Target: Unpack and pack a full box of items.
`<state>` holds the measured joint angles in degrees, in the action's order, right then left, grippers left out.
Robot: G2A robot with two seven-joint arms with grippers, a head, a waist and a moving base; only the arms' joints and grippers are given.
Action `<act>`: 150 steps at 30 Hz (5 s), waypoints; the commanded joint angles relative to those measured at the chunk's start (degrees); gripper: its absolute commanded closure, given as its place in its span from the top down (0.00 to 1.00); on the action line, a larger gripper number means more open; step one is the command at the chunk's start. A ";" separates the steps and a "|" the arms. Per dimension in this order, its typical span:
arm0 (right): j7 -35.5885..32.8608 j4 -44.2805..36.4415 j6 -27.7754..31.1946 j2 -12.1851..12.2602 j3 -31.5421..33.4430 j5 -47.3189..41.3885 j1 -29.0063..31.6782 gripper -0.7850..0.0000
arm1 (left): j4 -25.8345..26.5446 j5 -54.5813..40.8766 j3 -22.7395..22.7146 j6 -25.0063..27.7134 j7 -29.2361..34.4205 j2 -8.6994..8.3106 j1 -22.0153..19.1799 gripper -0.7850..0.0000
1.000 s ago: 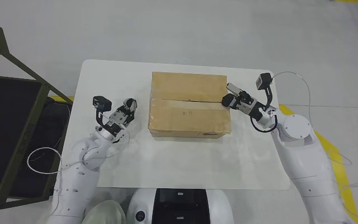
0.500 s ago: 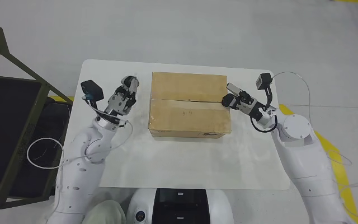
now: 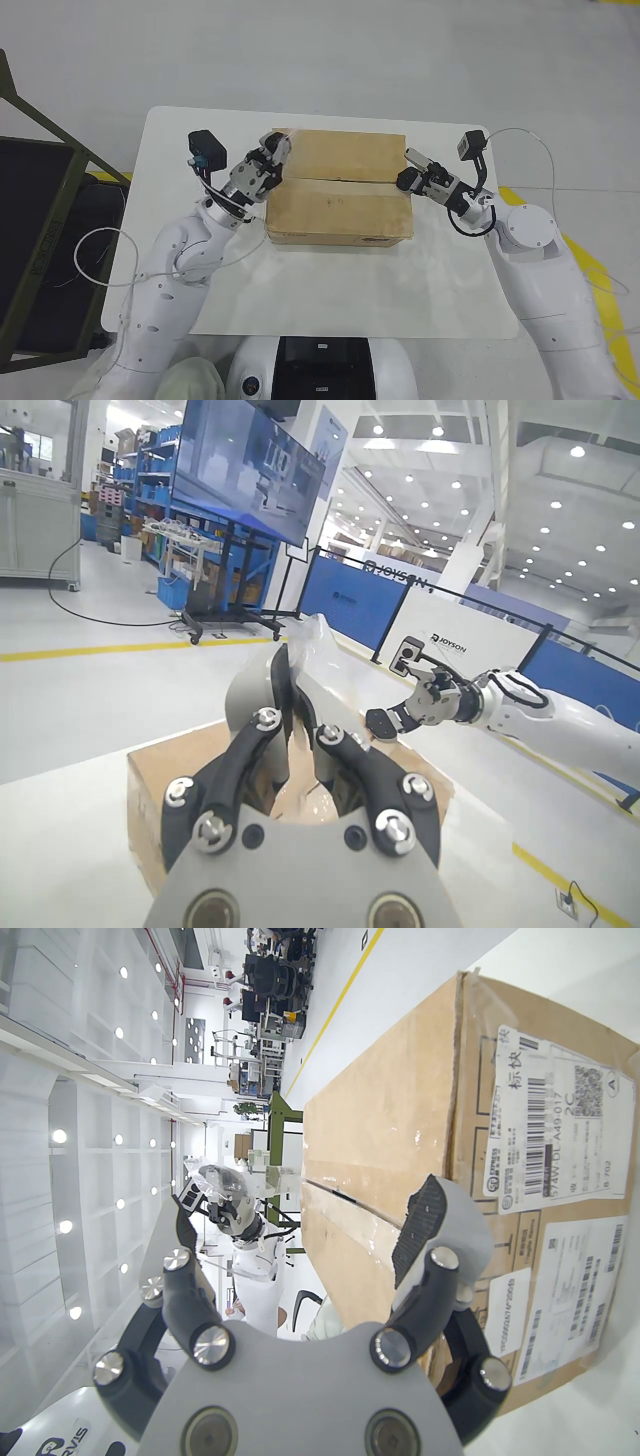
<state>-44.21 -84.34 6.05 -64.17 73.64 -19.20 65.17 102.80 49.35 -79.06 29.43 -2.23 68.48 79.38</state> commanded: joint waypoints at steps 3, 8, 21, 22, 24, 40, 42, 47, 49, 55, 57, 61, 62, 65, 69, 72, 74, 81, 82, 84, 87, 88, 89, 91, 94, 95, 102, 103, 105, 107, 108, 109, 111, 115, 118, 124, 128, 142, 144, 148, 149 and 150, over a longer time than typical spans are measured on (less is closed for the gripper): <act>0.00 0.00 0.00 0.00 0.00 0.00 0.00 1.00 | 0.10 -1.15 0.46 0.33 0.25 0.06 -0.01 0.00; 0.00 0.00 0.00 0.00 0.00 0.00 0.00 1.00 | 0.10 -1.15 0.46 0.33 0.25 0.06 -0.01 0.00; -0.81 -2.38 0.42 0.14 1.63 -3.08 0.93 1.00 | 0.30 -0.92 0.73 -0.49 0.54 0.11 -0.04 0.00; -1.04 -2.72 0.57 0.20 2.10 -3.54 1.15 1.00 | 0.34 -0.74 1.03 -0.83 0.85 0.15 -0.30 0.00; -1.27 -3.30 0.69 0.34 3.06 -4.29 1.63 1.00 | 0.12 -0.38 1.71 -1.31 1.66 0.23 -1.19 0.00; -0.79 -1.49 2.23 1.17 9.23 -7.28 5.21 1.00 | -5.53 3.05 12.40 -4.43 2.49 2.08 -9.84 0.00; -0.87 -1.08 2.29 1.25 9.69 -7.45 5.50 1.00 | -6.42 3.96 13.96 -5.23 2.57 2.41 -10.89 0.00; -1.15 0.31 2.41 1.36 10.42 -8.07 5.90 1.00 | -8.31 7.71 17.28 -8.58 5.49 3.14 -14.10 0.00; -1.44 1.00 2.53 1.38 10.57 -8.47 5.97 1.00 | -8.76 7.66 18.39 -9.35 6.39 3.44 -14.87 0.00; -2.25 3.01 2.63 1.39 10.39 -8.75 5.61 1.00 | -10.92 7.77 21.53 -11.17 9.70 4.32 -17.14 0.00; -2.32 3.58 2.76 1.39 10.46 -8.98 5.53 1.00 | -11.86 8.24 22.59 -11.35 10.59 4.61 -18.01 0.00; -2.34 4.25 3.36 1.47 11.13 -9.64 5.76 1.00 | -13.03 8.73 24.12 -11.33 11.33 5.10 -19.31 0.39; -2.33 4.31 3.42 1.49 11.30 -9.73 5.85 1.00 | -13.22 8.91 24.45 -11.22 11.37 5.21 -19.58 0.55; -2.31 4.30 3.63 1.54 11.60 -9.85 6.10 1.00 | -13.42 9.93 25.06 -11.09 11.38 5.44 -20.27 1.00; -2.33 4.15 3.68 1.52 11.43 -9.97 6.35 1.00 | -12.72 12.96 25.55 -10.92 9.78 5.59 -20.63 1.00; -2.23 4.06 3.76 1.47 11.10 -10.01 6.44 1.00 | -12.04 15.36 25.85 -10.77 8.70 5.62 -20.46 1.00; -2.20 4.03 3.81 1.44 10.93 -9.96 6.44 1.00 | -11.41 16.18 25.89 -10.45 8.04 5.65 -20.38 1.00; -2.23 4.06 3.93 1.39 10.55 -10.01 6.39 1.00 | -8.14 18.12 25.25 -10.10 5.07 5.69 -19.72 1.00; -2.21 4.06 4.01 1.39 10.55 -9.99 6.36 1.00 | -7.77 18.35 25.11 -10.11 4.75 5.69 -19.57 1.00; -2.29 4.04 4.07 1.38 10.46 -10.00 6.33 1.00 | -6.89 18.73 24.79 -10.01 4.18 5.66 -19.16 1.00; -2.39 3.81 4.06 1.39 10.38 -9.85 6.28 1.00 | -5.26 18.98 23.93 -9.46 4.04 5.46 -18.05 1.00; -2.44 3.72 4.04 1.39 10.34 -9.80 6.29 1.00 | -4.55 18.95 23.41 -9.17 4.14 5.33 -17.44 1.00; -2.39 3.64 3.97 1.40 10.35 -9.69 6.29 1.00 | -3.78 19.06 22.70 -8.85 4.31 5.15 -16.75 1.00; -2.31 3.31 4.02 1.42 10.39 -9.48 6.31 1.00 | -1.91 20.22 20.64 -8.23 4.60 4.60 -14.92 1.00; -1.64 2.61 4.28 1.45 10.65 -9.15 6.44 1.00 | 1.16 20.75 16.31 -7.17 4.81 3.62 -11.20 1.00; -1.25 2.24 4.45 1.47 10.84 -8.90 6.48 1.00 | 2.25 20.69 14.61 -6.72 4.94 3.28 -9.83 1.00; 1.12 -1.80 4.01 1.68 11.77 -6.39 7.15 1.00 | 7.62 18.02 1.56 -3.03 6.25 1.17 -1.28 1.00; 1.33 -2.40 3.73 1.69 11.76 -6.16 7.25 1.00 | 7.58 16.99 -0.11 -2.15 6.76 0.94 -0.46 1.00; 1.63 -3.56 3.09 1.70 11.57 -5.59 7.32 1.00 | 7.34 14.97 -3.10 -0.50 7.54 0.54 0.62 1.00; 1.69 -4.55 2.35 1.69 11.21 -5.23 7.25 1.00 | 6.75 13.25 -5.63 1.02 8.22 0.19 1.36 1.00; 1.69 -5.02 2.01 1.67 10.98 -5.08 7.17 1.00 | 6.44 12.71 -6.83 1.70 8.53 0.02 1.62 1.00; 1.60 -5.53 1.69 1.66 10.72 -5.00 7.06 1.00 | 6.10 12.29 -7.97 2.29 8.83 -0.14 1.90 1.00; 1.01 -6.99 0.96 1.61 10.15 -5.28 6.84 1.00 | 5.55 11.64 -10.19 3.41 9.23 -0.46 2.44 1.00; 0.90 -10.94 -0.39 1.62 9.27 -4.04 6.98 1.00 | 4.62 9.48 -14.44 5.38 9.81 -1.03 3.72 1.00; 0.64 -12.57 -1.38 1.56 8.19 -3.43 6.55 1.00 | 3.40 7.82 -17.16 7.07 11.39 -1.49 4.13 1.00; 0.17 -12.69 -3.23 1.13 4.28 -2.51 3.77 1.00 | -0.59 2.66 -22.15 7.62 13.28 -2.21 3.09 1.00; -1.05 -11.46 -4.56 0.59 0.32 -2.48 0.91 1.00 | -2.64 -1.36 -24.10 7.32 12.95 -2.45 2.72 1.00; -2.89 -5.82 -7.23 -1.53 -11.11 -1.35 -7.12 1.00 | -3.99 -4.82 -28.25 7.14 10.37 -3.13 4.29 1.00; -2.89 -5.82 -7.23 -1.53 -11.11 -1.35 -7.12 1.00 | -4.02 -4.91 -28.29 7.10 10.14 -3.13 4.30 1.00; -2.89 -5.82 -7.23 -1.53 -11.11 -1.35 -7.12 1.00 | -4.02 -4.91 -28.29 7.10 10.14 -3.13 4.30 1.00; -2.89 -5.82 -7.23 -1.53 -11.11 -1.35 -7.12 1.00 | -4.02 -4.91 -28.29 7.10 10.14 -3.13 4.30 1.00; -2.89 -5.82 -7.23 -1.53 -11.11 -1.35 -7.12 1.00 | -4.02 -4.91 -28.29 7.10 10.14 -3.13 4.30 1.00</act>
<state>-47.10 -90.16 -1.18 -65.70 62.53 -20.55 58.05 98.77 44.43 -107.36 36.52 7.91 65.35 83.68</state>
